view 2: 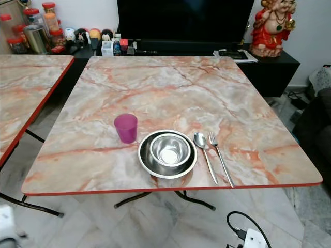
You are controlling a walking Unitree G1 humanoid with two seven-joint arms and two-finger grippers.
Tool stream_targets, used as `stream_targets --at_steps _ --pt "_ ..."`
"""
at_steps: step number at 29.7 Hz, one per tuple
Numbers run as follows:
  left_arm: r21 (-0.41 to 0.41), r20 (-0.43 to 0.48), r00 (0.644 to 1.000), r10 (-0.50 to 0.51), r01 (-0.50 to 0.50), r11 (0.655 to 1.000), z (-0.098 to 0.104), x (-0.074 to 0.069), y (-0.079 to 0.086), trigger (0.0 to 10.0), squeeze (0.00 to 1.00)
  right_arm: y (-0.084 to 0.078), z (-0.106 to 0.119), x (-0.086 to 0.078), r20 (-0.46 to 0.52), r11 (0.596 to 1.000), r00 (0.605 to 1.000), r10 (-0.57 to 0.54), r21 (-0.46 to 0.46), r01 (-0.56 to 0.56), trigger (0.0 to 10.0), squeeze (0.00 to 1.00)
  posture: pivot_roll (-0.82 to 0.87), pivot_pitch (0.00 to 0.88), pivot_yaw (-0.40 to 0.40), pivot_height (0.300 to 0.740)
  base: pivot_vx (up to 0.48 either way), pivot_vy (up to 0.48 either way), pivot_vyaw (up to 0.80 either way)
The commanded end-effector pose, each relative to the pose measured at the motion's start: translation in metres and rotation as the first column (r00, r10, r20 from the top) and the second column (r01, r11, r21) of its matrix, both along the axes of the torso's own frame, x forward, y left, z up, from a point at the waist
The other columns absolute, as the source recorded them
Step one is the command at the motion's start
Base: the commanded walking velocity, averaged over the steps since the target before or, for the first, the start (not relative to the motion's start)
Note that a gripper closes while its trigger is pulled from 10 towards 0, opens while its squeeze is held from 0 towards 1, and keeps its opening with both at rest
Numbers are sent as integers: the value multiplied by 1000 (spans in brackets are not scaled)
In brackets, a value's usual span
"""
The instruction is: Setting the table
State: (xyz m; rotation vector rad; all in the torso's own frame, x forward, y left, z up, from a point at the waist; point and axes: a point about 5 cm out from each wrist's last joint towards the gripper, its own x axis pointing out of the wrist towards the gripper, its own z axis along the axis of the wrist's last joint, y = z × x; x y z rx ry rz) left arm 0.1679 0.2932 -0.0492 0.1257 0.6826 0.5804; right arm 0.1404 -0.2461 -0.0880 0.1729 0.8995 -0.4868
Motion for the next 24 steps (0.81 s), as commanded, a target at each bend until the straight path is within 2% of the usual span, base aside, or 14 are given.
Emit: stream_targets --at_steps 1,3,6,8,9,13,14,20,24 --pt "-76 -25 999 -48 46 996 -5 2 -8 10000 0 -3 2 3 11 1000 1000 -2 -7 2 10000 0 107 0 -52 736 0 0 0" --pt "-89 -33 994 -101 98 991 -9 3 -16 10000 0 -3 2 3 10 1000 1000 2 -8 -2 10000 0 107 0 -52 736 0 0 0" --pt "-180 -30 995 -99 92 979 -14 3 -23 10000 0 -4 3 4 11 1000 1000 7 -7 -7 10000 0 102 0 -54 736 0 0 0" --pt "-187 -29 994 -101 94 978 -14 3 -23 10000 0 -4 3 4 11 1000 1000 6 -7 -6 10000 0 102 0 -54 736 0 0 0" --pt "-194 -70 986 -152 136 972 -18 2 -28 10000 0 -3 3 5 7 1000 1000 14 -6 -14 10000 0 98 0 -56 736 0 0 0" --pt "-208 -113 969 -220 193 959 -21 1 -33 10000 0 -3 3 5 4 1000 1000 15 -5 -15 10000 0 92 0 -53 736 0 0 0" --pt "-206 -135 956 -262 231 951 -22 1 -36 10000 0 -4 3 5 4 1000 1000 14 -6 -14 10000 0 87 0 -49 736 0 0 0" --pt "-204 -156 940 -303 269 941 -23 2 -38 10000 0 -4 3 5 1 1000 1000 14 -8 -14 10000 0 83 0 -48 736 0 0 0" --pt "-199 -170 924 -343 308 930 -23 5 -42 10000 0 -4 2 2 -8 1000 1000 11 -6 -11 10000 0 78 0 -47 736 0 -246 0"
